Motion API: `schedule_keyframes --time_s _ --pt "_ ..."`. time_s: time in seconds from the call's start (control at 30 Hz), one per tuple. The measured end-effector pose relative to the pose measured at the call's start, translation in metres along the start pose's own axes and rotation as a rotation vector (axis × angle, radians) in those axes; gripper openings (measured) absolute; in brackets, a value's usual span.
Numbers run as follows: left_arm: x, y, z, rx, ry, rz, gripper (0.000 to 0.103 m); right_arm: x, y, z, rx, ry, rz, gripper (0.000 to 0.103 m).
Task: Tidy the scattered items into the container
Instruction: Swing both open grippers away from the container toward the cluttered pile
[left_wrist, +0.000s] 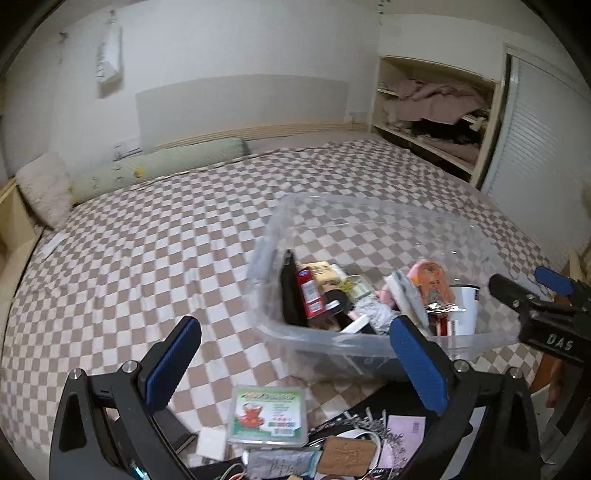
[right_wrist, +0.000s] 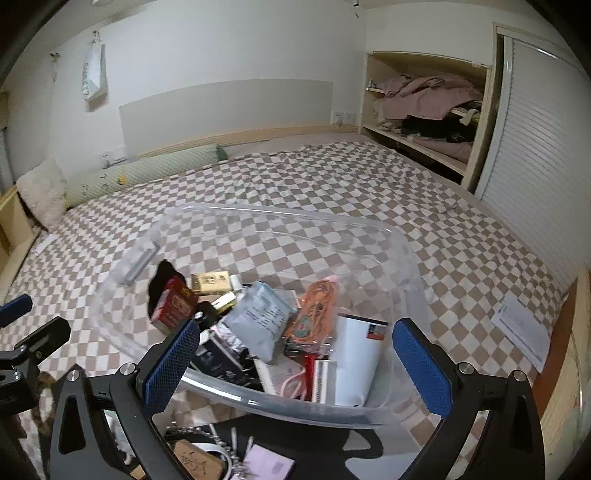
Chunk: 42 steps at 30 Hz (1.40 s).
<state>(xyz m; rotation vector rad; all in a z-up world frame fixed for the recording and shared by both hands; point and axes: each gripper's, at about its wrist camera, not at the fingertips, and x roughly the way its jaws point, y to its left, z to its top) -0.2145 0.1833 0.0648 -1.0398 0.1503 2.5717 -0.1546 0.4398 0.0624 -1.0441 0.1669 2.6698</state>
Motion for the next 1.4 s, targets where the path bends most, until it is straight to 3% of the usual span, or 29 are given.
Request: schedule_keyframes --time_s 0.2,0.33,0.57,0.87,1.2,1.4 --pt "-0.019 0.018 -0.015 0.028 -0.016 0.128 0.103 -0.003 0.003 0.000 0.080 0.002 0.080 0.103" --pt "-0.031 0.027 -0.033 0.085 -0.030 0.187 0.103 -0.006 0.014 -0.002 0.063 0.002 0.116 0.103" --pt "-0.050 0.044 -0.059 0.138 -0.004 0.181 0.103 -0.025 0.045 -0.005 -0.057 -0.097 0.177 0.103" --pt "-0.083 0.077 -0.078 0.069 -0.054 0.190 0.103 -0.034 0.090 -0.013 -0.170 -0.116 0.264 0.103" --pt "-0.093 0.119 -0.092 -0.034 -0.065 0.183 0.103 -0.034 0.142 -0.030 -0.284 -0.104 0.329 0.103" --pt "-0.095 0.143 -0.100 -0.097 -0.055 0.166 0.103 -0.025 0.178 -0.048 -0.387 -0.023 0.346 0.103"
